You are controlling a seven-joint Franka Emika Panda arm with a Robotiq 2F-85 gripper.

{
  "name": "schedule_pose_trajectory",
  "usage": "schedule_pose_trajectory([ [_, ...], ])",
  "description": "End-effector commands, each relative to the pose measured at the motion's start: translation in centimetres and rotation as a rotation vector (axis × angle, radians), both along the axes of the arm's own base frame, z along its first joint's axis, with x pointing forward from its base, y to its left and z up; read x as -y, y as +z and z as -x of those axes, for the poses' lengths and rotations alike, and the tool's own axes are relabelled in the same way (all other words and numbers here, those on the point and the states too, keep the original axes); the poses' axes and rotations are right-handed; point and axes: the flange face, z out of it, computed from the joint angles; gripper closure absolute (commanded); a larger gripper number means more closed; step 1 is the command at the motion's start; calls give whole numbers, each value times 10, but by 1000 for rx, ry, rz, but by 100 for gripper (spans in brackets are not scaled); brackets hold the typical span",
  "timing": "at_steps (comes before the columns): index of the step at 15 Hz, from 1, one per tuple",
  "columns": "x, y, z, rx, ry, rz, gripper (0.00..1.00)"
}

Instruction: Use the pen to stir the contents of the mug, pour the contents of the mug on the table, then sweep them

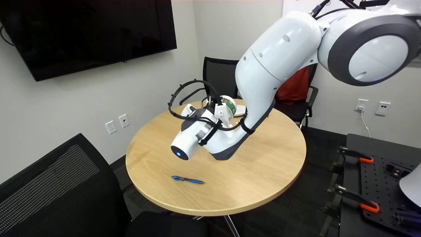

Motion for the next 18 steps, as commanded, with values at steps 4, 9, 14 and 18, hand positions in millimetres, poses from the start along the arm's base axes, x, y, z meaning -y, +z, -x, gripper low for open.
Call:
schedule_pose_trajectory([
  [4,1,-20,0,9,50,257,97],
  [9,0,-33,2,12,80,344,97],
  [14,2,-39,2,15,94,378,97],
  [18,8,-31,-1,19,81,325,97],
])
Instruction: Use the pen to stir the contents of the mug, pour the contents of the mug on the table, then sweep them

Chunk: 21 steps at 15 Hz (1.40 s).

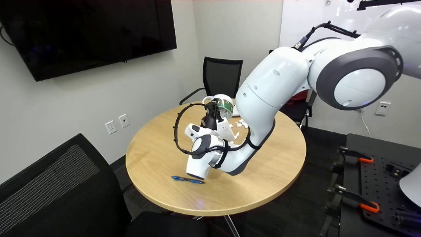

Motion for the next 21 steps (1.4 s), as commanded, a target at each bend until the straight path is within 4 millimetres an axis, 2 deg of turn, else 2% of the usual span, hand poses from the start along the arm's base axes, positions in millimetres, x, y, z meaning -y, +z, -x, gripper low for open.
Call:
schedule_pose_trajectory([
  [1,6,26,-10,31,-37,-30,97],
  [8,9,62,-22,69,-66,-233,97],
  [15,-12,105,-33,123,-40,-524,97],
  [21,-33,130,-42,127,14,-757,97],
])
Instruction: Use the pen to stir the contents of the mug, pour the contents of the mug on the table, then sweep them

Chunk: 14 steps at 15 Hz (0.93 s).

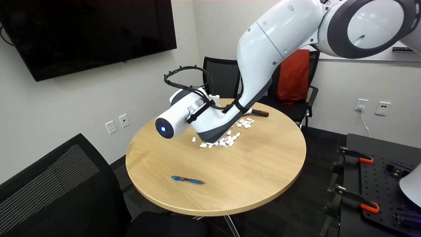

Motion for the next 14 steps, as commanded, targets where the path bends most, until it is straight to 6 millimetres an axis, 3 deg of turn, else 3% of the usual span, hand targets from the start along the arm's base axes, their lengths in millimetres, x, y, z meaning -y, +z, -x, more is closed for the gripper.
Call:
schedule_pose_trajectory([
  [1,-7,31,0,29,26,-122,97],
  [14,-51,27,-10,23,147,-492,97],
])
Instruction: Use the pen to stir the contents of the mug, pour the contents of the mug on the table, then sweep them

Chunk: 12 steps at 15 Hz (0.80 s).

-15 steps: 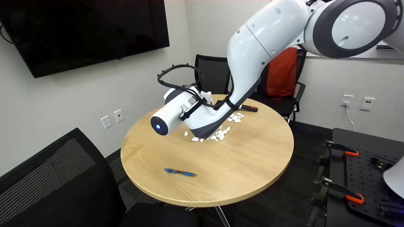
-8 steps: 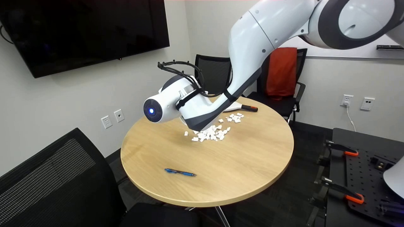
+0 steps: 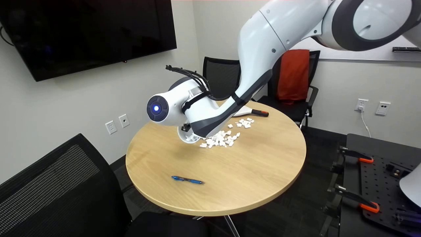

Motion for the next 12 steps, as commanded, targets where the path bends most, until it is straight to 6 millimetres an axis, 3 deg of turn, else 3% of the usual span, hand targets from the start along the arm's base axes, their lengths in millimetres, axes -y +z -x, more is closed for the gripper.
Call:
schedule_pose_trajectory([
  [1,-8,21,-1,26,30,-99,97],
  [12,-18,15,-9,-50,34,-380,97],
])
